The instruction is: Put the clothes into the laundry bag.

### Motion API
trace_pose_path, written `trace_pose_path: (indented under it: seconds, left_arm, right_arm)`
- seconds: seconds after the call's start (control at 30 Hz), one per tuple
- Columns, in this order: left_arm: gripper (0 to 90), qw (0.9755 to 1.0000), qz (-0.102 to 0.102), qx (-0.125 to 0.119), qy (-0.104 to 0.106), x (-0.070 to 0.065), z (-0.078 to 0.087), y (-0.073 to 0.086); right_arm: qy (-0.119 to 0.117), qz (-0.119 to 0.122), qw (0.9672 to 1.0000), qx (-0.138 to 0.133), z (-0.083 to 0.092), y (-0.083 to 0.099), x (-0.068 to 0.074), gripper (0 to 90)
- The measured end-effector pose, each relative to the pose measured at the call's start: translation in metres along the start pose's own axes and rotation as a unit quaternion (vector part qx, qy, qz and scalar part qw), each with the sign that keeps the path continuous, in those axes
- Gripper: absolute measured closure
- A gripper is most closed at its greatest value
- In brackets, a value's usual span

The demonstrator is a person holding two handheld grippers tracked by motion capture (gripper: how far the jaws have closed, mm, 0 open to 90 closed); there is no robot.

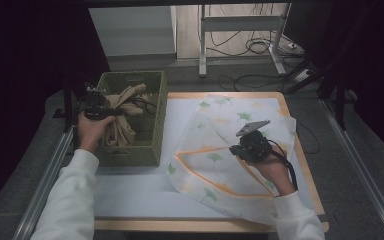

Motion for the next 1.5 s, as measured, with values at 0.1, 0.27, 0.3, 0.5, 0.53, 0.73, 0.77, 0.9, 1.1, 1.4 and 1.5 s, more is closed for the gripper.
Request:
trace_pose_path:
  seconds: [0.1,0.27,0.3,0.5,0.53,0.73,0.77,0.9,1.1,1.4,1.5]
  left_arm:
    - [79.7,0.9999,0.0,-0.01,0.0,-0.001,0.004,-0.001]
    - [79.7,0.9994,0.004,-0.032,0.008,-0.001,0.011,-0.004]
    - [79.7,0.9993,0.005,-0.036,0.011,-0.002,0.013,-0.004]
    - [79.7,0.9984,0.0,-0.053,0.018,-0.004,0.021,-0.006]
    - [79.7,0.9983,0.003,-0.055,0.021,-0.005,0.022,-0.006]
    - [79.8,0.9969,0.004,-0.072,0.029,-0.007,0.029,-0.008]
    - [79.8,0.9969,0.004,-0.072,0.029,-0.007,0.029,-0.008]
    - [79.8,0.9963,0.001,-0.08,0.031,-0.009,0.033,-0.008]
    - [79.7,0.9948,-0.001,-0.094,0.04,-0.013,0.039,-0.008]
    - [79.8,0.9929,-0.003,-0.108,0.049,-0.015,0.046,-0.01]
    - [79.8,0.992,0.001,-0.115,0.052,-0.016,0.049,-0.01]
  right_arm:
    - [0.0,0.001,1.0,0.0,0.0,0.0,0.0,86.6]
    - [0.0,-0.002,1.0,0.0,0.0,0.0,0.0,86.6]
    - [0.0,-0.002,1.0,0.0,0.0,0.0,0.0,86.6]
    - [0.002,-0.001,1.0,0.0,0.0,0.0,-0.001,86.7]
    - [0.001,-0.002,1.0,0.001,0.0,0.0,-0.001,86.6]
    - [0.001,-0.004,1.0,0.003,-0.001,0.001,-0.001,86.7]
    - [0.001,-0.004,1.0,0.003,-0.001,0.001,-0.001,86.7]
    - [0.002,-0.004,1.0,0.002,0.0,0.001,-0.001,86.7]
    - [0.001,-0.004,1.0,0.005,-0.001,0.001,0.0,86.7]
    - [0.002,-0.005,1.0,0.003,0.0,0.0,0.0,86.6]
    - [0.002,-0.003,1.0,0.004,0.0,0.0,0.0,86.7]
Point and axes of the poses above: each handheld gripper's, and its own axes: z roughly backward along the jaws, y roughly out of its underside, x roughly to its left, the point moved 4 cm from there along -z, roughly forward along the jaws, and after that the axes turned 2 degrees about z, right-handed, at the moved point
